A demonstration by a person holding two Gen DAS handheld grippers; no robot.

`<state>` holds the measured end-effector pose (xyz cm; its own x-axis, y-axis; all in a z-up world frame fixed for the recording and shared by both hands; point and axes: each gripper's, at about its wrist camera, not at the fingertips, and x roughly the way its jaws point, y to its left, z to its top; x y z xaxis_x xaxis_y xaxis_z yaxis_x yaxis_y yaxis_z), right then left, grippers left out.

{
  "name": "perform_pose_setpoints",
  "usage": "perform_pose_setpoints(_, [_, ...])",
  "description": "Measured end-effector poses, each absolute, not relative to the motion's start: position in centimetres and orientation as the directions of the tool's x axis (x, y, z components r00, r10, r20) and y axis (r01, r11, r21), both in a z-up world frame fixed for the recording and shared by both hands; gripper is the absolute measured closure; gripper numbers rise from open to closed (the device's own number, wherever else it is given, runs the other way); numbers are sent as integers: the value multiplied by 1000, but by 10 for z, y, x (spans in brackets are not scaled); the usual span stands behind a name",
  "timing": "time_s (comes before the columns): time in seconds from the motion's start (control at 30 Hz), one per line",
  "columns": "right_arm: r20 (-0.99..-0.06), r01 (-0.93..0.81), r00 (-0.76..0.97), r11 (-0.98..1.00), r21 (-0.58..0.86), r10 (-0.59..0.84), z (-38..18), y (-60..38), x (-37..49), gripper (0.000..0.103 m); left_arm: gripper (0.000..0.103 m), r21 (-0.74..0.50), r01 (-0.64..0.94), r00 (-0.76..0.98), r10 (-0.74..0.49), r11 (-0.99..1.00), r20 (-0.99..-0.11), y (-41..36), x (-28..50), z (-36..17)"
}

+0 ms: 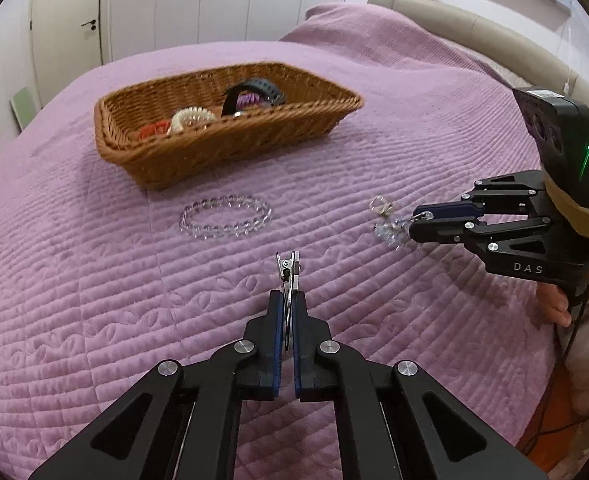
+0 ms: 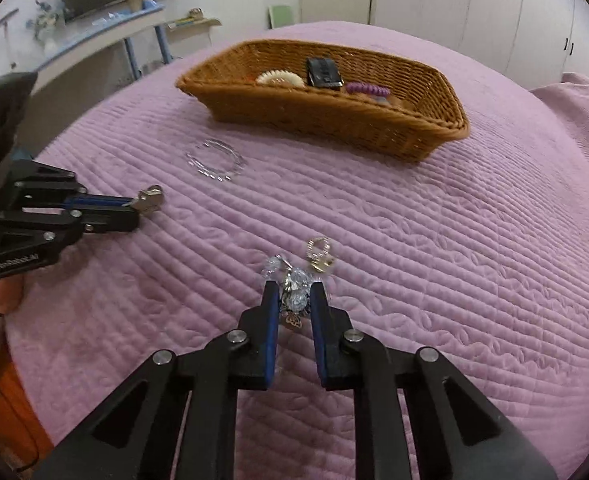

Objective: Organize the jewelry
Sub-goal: 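Grasp the silver charm cluster with the right tool while the left tool holds the clip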

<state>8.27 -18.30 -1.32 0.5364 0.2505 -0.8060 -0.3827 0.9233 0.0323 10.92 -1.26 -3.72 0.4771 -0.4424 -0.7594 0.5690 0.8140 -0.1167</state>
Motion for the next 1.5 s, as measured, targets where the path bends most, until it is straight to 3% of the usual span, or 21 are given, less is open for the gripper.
perform_pose_setpoints(0.3, [-722,-397,566,899,186,399,25,-199,66,85,99,-157,571,500,-493,806,-712,-1,101,-24])
perform_pose_setpoints(0.5, [-674,-402,595,888,222,438,47,-203,68,85,99,-182,564,539,-526,805,-658,5,93,-2])
perform_pose_setpoints(0.57, [-658,-401,608,887,229,445,53,-206,72,95,99,-188,560,552,-533,807,-641,10,93,8])
perform_pose_setpoints(0.9, [-622,-400,640,886,233,452,76,-219,77,95,99,-237,542,567,-559,806,-605,28,118,35])
perform_pose_setpoints(0.97, [-651,-424,603,876,228,461,68,-214,73,88,99,-231,538,566,-550,811,-615,29,118,28])
perform_pose_setpoints(1.0, [-665,-421,597,880,218,450,63,-211,72,70,99,-235,538,560,-552,810,-618,30,117,26])
perform_pose_setpoints(1.03, [-675,-408,600,890,205,431,55,-207,69,43,99,-242,538,554,-556,807,-620,30,117,23])
perform_pose_setpoints(1.07, [-679,-392,608,900,193,411,48,-205,67,31,99,-247,538,550,-557,806,-622,29,117,20])
perform_pose_setpoints(1.2, [-743,-344,583,928,141,329,16,-198,72,33,99,-239,536,537,-545,810,-643,26,116,8])
perform_pose_setpoints(1.27, [-768,-333,559,933,136,312,4,-194,79,46,99,-235,537,534,-542,810,-649,24,116,5])
perform_pose_setpoints(1.4, [-826,-302,477,938,169,302,-29,-188,96,60,99,-234,536,533,-540,811,-651,23,116,3])
perform_pose_setpoints(1.5, [-827,-310,502,945,100,252,-34,-178,94,70,99,-240,535,532,-543,810,-649,24,117,1])
